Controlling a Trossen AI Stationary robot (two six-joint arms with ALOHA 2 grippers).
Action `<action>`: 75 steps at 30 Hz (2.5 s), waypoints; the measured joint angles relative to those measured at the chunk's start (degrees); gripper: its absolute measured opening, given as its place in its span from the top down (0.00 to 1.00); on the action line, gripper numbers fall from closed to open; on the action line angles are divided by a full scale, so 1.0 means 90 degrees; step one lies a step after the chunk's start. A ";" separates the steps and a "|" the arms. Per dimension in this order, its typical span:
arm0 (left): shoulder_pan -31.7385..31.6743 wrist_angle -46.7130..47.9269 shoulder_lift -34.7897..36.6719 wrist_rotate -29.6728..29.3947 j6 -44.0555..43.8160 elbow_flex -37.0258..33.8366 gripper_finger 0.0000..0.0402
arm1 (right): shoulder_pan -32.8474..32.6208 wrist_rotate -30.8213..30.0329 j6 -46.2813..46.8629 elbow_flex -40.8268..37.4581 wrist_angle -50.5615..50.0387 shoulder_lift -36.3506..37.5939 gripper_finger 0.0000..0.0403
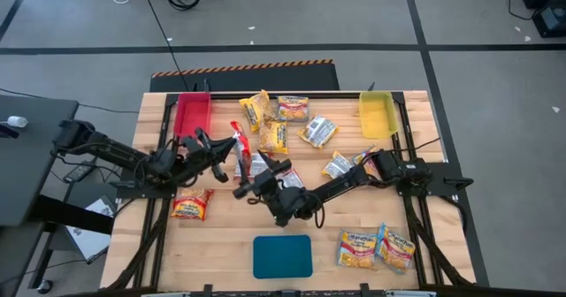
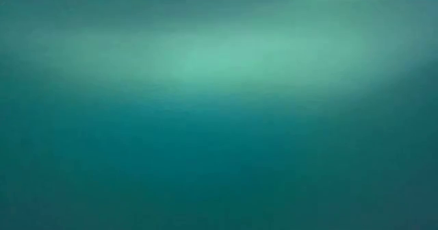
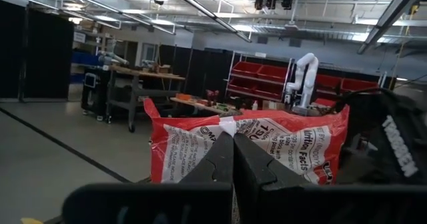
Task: Sort Maruchan noodles
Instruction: Put the bottom left red noodle pack into the blue bin
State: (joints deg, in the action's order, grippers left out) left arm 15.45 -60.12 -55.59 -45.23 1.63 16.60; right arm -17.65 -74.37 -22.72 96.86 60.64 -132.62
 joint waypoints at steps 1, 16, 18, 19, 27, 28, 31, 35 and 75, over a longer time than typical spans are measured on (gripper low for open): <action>0.0044 0.0002 0.0001 0.0000 0.0057 0.0000 1.00 | 0.0021 0.0092 0.0191 0.0000 0.0005 0.0000 0.25; 0.0426 0.0002 0.0000 0.0025 0.0238 0.0000 0.99 | -0.0024 0.0269 0.0955 0.0011 -0.0044 0.0002 0.70; 0.0426 -0.0007 0.0000 0.0148 0.0326 0.0000 0.99 | -0.0074 0.0103 0.0642 0.0149 -0.0127 0.0002 0.72; 0.0426 -0.0041 0.0000 0.0201 0.0371 0.0002 0.99 | -0.0106 -0.0005 0.0459 0.0241 -0.0195 0.0002 0.72; 0.0977 -0.0067 0.0168 -0.0175 0.1465 0.0021 0.79 | -0.0477 -0.1553 -0.1512 0.1281 -0.0363 0.0017 0.72; 0.1131 -0.0046 0.0205 -0.0358 0.1653 0.0050 0.75 | -0.0541 -0.1733 -0.1802 0.1406 -0.0372 0.0015 0.71; 0.1770 -0.0030 0.0317 -0.1115 0.2513 0.0157 0.64 | -0.0797 -0.1755 -0.2264 0.1737 -0.0344 0.0012 0.71; 0.2820 0.0040 0.0316 -0.1705 0.3475 0.0202 0.53 | -0.1219 -0.1750 -0.2301 0.2174 -0.0328 0.0012 0.71; 0.5604 0.2243 -0.1328 -0.0088 -0.1632 0.0204 0.55 | -0.2253 0.4643 1.2159 0.3661 -1.1650 -0.0036 0.72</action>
State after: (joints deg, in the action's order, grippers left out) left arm 65.89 -39.93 -67.55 -46.02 -13.06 18.44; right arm -37.93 -32.59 86.71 129.81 -44.21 -132.94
